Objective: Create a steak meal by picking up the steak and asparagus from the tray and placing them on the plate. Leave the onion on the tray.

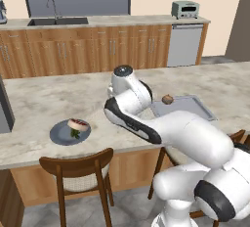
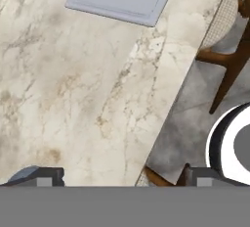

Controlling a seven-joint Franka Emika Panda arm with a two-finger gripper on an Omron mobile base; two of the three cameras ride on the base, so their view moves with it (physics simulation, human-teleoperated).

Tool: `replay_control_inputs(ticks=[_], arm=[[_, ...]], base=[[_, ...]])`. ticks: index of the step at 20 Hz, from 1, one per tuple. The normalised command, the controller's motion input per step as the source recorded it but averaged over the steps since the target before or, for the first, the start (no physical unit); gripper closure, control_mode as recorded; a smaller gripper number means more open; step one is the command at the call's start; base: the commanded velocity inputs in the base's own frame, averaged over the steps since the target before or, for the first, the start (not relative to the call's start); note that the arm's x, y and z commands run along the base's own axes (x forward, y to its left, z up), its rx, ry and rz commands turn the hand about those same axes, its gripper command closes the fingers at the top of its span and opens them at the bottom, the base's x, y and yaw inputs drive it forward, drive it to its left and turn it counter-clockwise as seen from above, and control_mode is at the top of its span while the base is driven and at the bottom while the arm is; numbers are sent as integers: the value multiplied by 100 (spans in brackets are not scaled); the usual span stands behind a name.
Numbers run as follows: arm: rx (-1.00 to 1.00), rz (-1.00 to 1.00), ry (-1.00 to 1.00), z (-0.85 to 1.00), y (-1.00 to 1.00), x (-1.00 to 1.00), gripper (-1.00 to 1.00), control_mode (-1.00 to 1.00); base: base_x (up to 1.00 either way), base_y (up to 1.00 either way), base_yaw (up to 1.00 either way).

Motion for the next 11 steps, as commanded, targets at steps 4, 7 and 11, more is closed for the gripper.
replay_control_inputs(ticks=[4, 7, 11], arm=[[9, 0, -32, 36, -67, -98, -100, -100], [9, 0, -34, 54, -69, -68, -100, -100], [14, 5, -28, 34, -73, -47, -100, -100]], base=[[0, 0, 0], [0, 0, 0], [0, 0, 0]])
